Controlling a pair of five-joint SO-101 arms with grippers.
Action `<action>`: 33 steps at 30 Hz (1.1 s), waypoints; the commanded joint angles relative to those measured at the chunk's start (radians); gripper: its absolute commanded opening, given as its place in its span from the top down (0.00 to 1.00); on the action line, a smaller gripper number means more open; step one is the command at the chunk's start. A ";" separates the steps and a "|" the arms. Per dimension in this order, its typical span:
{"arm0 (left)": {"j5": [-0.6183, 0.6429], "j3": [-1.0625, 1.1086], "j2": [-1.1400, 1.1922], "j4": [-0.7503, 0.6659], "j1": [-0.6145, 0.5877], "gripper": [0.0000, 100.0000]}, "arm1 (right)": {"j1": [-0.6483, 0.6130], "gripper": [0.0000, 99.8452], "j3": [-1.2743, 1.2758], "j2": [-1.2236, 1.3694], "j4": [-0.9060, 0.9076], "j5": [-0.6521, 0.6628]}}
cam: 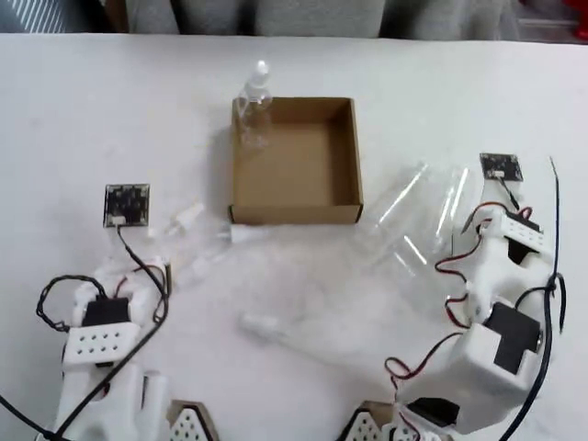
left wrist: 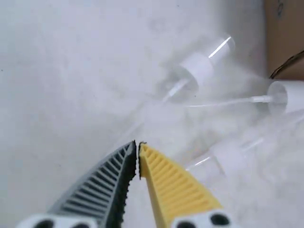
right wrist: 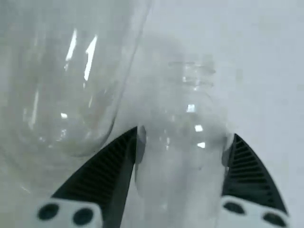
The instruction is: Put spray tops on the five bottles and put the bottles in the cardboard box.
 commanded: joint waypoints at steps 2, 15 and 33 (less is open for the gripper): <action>-0.006 -0.006 -0.027 -0.021 -0.007 0.97 | -0.019 0.79 -0.018 0.008 -0.007 -0.006; -0.006 -0.006 -0.027 -0.021 -0.007 0.97 | 0.019 0.98 -0.184 -0.177 0.246 -0.121; -0.006 -0.006 -0.027 -0.021 -0.010 0.97 | -0.541 0.98 -0.178 -0.639 0.802 -0.600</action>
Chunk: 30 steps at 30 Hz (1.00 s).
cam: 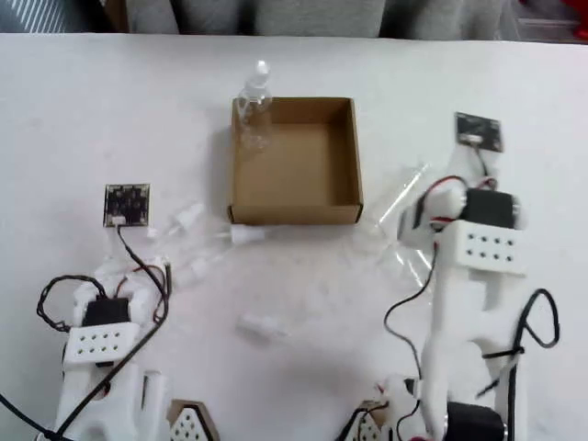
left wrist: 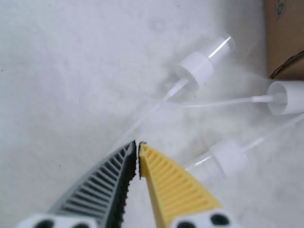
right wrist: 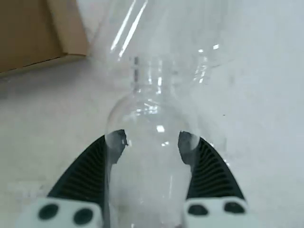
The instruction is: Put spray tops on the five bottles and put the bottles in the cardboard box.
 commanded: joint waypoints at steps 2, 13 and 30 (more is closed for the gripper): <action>-0.006 -0.006 -0.027 -0.020 -0.010 0.97 | -0.288 0.98 -0.025 -0.035 0.062 -0.141; -0.006 -0.005 -0.027 -0.020 -0.010 0.97 | -0.501 0.98 0.224 0.033 -0.211 -0.143; -0.006 0.000 -0.024 -0.052 -0.007 0.97 | -0.549 0.77 0.420 0.176 -0.463 -0.141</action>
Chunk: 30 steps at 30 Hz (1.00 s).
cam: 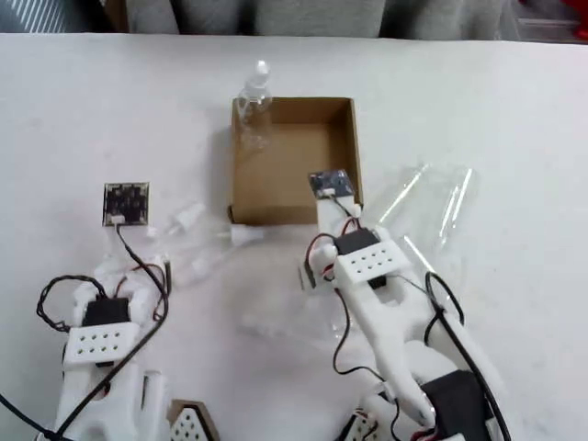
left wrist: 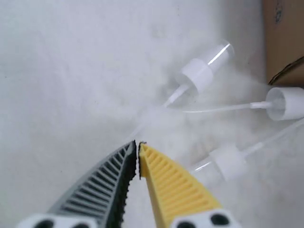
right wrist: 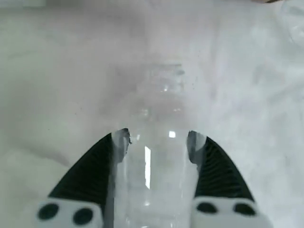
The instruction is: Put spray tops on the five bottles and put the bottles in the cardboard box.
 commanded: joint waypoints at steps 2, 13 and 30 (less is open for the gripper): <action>-0.006 -0.002 -0.024 -0.032 -0.007 0.97 | -0.015 0.70 -0.008 0.025 0.005 -0.006; -0.006 -0.002 -0.024 -0.032 -0.007 0.97 | -0.010 0.68 -0.029 -0.108 0.085 0.005; -0.006 -0.002 -0.024 -0.032 -0.007 0.97 | -0.185 0.95 -0.203 -0.372 0.403 0.381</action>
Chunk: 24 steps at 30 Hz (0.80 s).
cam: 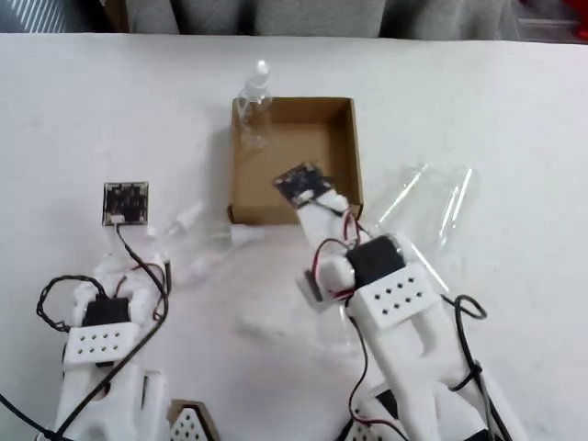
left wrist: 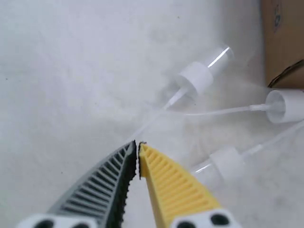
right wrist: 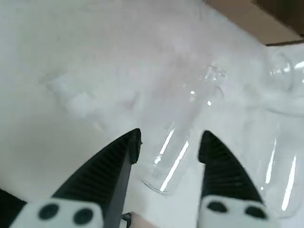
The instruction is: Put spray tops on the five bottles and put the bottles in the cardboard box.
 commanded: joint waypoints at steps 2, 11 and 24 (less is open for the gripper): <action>-0.006 0.000 -0.025 -0.021 -0.007 0.97 | -0.171 0.95 -0.046 -0.030 0.007 0.080; -0.006 0.005 -0.027 -0.023 -0.007 0.97 | -0.371 0.86 0.132 -0.030 -0.151 0.087; -0.006 0.009 -0.027 -0.051 -0.005 0.97 | -0.407 0.85 0.299 -0.027 -0.375 0.215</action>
